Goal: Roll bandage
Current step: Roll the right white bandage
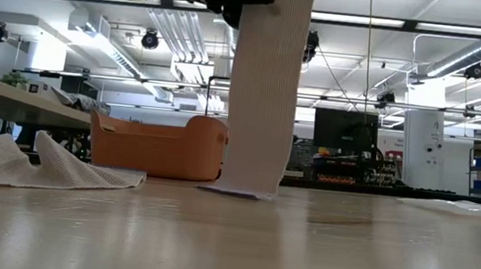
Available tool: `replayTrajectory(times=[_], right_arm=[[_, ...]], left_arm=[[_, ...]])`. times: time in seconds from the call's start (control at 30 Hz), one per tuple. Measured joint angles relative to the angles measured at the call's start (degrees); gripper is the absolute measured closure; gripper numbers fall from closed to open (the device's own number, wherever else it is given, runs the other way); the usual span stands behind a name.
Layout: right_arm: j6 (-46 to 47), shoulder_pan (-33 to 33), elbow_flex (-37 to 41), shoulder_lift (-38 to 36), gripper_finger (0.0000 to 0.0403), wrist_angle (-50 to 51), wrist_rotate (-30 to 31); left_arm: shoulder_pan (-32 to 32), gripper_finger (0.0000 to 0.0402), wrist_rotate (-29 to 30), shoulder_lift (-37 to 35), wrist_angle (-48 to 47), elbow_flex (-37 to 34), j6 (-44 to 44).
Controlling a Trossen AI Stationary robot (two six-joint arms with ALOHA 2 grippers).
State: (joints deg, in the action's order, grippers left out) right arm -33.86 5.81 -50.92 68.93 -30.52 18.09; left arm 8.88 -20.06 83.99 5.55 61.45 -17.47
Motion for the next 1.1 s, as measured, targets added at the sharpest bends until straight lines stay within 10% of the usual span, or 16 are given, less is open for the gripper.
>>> replayTrajectory(times=[0.5, 0.83, 1.1], right_arm=[[-13.8, -1.0, 1.9, 0.1, 0.0272, 4.5, 0.0], [-14.4, -1.2, 1.9, 0.1, 0.0272, 7.6, -0.1], [-16.4, -4.1, 1.9, 0.6, 0.0272, 9.3, 0.0]], left_arm=[[6.6, 0.008, -3.9, -1.8, -3.7, -0.2, -0.8], [14.5, 0.007, -26.5, -1.2, 3.0, -0.2, 5.3], [14.6, 0.007, -33.9, 2.6, 9.6, -0.2, 12.9]])
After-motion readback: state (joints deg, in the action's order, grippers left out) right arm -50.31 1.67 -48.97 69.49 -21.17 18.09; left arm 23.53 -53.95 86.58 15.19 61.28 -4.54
